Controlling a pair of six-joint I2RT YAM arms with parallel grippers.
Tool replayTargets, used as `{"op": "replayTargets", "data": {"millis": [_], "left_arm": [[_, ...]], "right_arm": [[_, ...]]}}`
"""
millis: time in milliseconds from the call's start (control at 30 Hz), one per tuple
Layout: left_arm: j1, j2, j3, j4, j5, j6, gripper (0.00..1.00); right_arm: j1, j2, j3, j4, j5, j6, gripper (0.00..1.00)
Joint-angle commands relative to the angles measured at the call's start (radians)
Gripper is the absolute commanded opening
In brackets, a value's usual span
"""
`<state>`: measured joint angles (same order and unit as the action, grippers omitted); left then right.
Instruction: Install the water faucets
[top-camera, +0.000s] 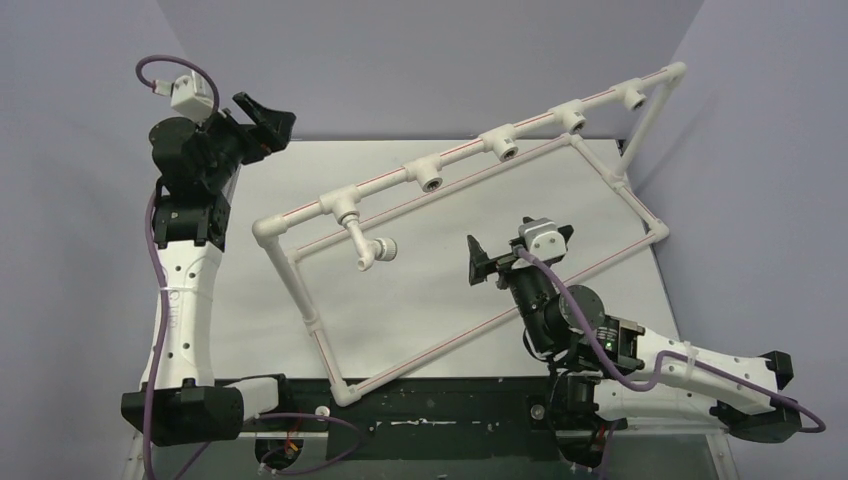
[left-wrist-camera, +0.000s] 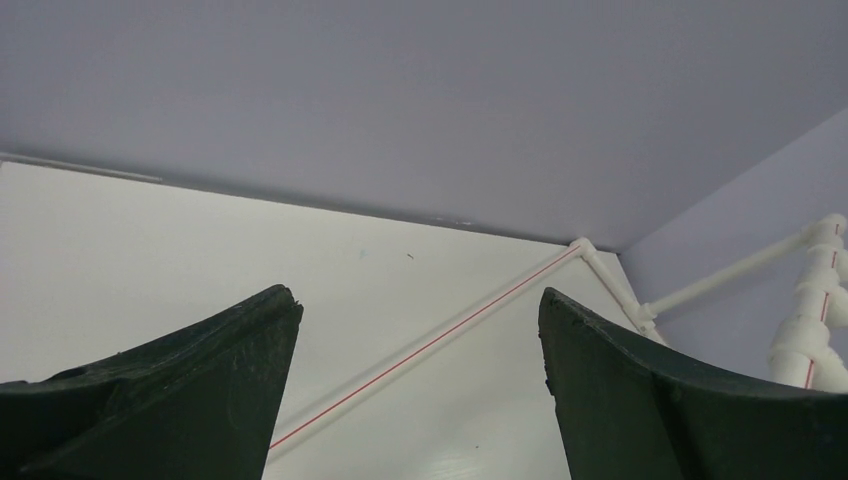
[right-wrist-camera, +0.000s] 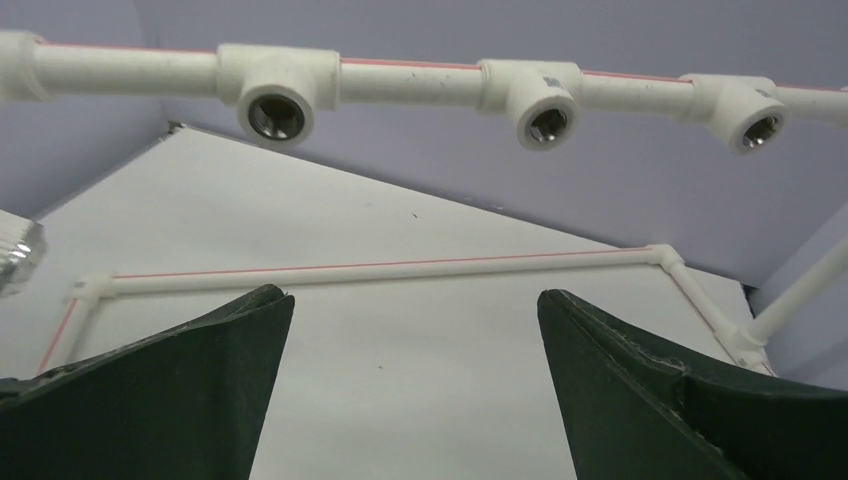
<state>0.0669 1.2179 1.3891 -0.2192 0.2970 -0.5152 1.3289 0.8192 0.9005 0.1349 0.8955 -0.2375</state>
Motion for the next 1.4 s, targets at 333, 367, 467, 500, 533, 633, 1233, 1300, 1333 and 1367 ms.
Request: {"op": "replayTargets", "data": {"millis": [333,367,467,500,533,633,1233,1300,1333,1367], "left_arm": [[-0.011,-0.061,0.182,0.051,0.297,-0.124,0.89],[-0.023,-0.076,0.170,0.069,0.309,-0.136,0.89],[-0.058,-0.117,0.133,0.103,0.334,-0.159,0.89],[-0.075,-0.129,0.124,0.106,0.337,-0.160,0.89],[-0.102,-0.139,0.118,0.103,0.338,-0.154,0.89],[-0.176,-0.159,0.128,0.049,0.296,-0.087,0.89],[-0.457,-0.285,0.100,-0.129,0.076,0.188,0.92],[-0.465,-0.293,0.092,-0.127,0.079,0.196,0.92],[-0.467,-0.297,0.086,-0.123,0.082,0.196,0.92],[-0.467,-0.303,0.076,-0.113,0.089,0.193,0.92]], "right_arm": [[-0.566,0.144,-0.229,0.068,-0.391,0.157,1.00],[-0.613,0.157,-0.252,0.103,-0.431,0.167,1.00],[-0.755,0.198,-0.307,0.188,-0.492,0.208,1.00],[-0.803,0.214,-0.327,0.223,-0.497,0.223,1.00],[-0.853,0.231,-0.350,0.263,-0.501,0.235,1.00],[-0.991,0.275,-0.463,0.421,-0.522,0.315,1.00],[-1.243,0.751,-0.651,1.067,-0.717,0.205,1.00],[-1.260,0.761,-0.679,1.106,-0.751,0.211,1.00],[-1.264,0.803,-0.693,1.189,-0.751,0.202,1.00],[-1.258,0.790,-0.687,1.178,-0.747,0.204,1.00]]}}
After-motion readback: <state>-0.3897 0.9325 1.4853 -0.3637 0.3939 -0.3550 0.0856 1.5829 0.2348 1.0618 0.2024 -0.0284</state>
